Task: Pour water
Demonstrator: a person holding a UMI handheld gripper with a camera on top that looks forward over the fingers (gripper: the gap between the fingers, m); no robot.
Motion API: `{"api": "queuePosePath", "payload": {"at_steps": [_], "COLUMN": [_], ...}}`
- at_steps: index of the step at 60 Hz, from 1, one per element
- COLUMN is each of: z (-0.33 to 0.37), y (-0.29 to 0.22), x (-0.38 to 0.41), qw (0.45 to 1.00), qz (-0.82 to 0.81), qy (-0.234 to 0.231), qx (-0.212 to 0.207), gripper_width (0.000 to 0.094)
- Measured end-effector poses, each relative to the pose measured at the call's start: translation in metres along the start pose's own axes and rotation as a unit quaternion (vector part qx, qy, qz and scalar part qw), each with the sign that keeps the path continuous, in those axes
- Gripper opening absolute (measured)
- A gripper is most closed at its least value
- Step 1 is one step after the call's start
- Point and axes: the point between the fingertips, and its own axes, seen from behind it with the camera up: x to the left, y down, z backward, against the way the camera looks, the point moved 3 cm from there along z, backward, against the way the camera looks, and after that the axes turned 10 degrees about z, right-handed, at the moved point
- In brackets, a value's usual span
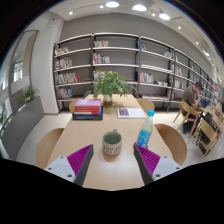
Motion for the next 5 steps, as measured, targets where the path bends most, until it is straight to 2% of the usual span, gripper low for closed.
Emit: {"api": "queuePosePath", "payload": {"at_steps": [5], "z": [-0.0012], "y": [-0.0011], "x": [-0.0019], "qw": [1.000], "qz": [0.002], "qy": [0.010], "qx": [0.005], "gripper_width": [0.0835]}}
